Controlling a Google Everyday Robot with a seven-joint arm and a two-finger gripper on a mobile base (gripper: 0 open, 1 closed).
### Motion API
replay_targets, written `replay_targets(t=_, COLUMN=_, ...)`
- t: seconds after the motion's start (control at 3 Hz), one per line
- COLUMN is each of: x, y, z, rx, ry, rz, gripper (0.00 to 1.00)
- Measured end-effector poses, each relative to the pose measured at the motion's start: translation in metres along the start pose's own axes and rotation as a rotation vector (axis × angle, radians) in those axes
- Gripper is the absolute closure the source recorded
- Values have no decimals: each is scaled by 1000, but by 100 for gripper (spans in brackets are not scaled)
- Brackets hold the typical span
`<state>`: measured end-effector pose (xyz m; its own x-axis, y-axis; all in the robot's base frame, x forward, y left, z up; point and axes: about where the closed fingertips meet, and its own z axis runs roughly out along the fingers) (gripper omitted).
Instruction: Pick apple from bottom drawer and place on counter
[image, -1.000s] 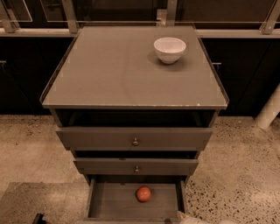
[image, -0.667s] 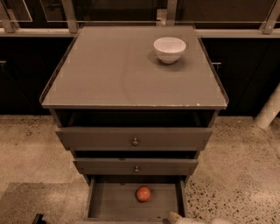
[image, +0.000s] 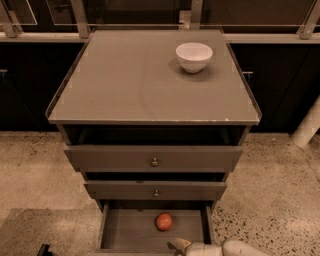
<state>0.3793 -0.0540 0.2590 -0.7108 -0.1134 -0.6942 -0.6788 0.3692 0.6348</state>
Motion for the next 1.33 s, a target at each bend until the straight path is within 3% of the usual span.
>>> replay_targets(t=0.33, x=-1, y=0, z=-1, rx=2, ry=-1, rz=-2, gripper=0)
replay_targets(t=0.67, x=-9, y=-22, z=13, rx=47, ry=-21, rz=-62, gripper=0)
replay_targets(t=1.0, x=-27, y=-62, z=29, rx=81, ry=-60, rz=-161, gripper=0)
replay_targets(t=1.33, x=-27, y=-62, z=29, rx=81, ry=-61, rz=-162, gripper=0)
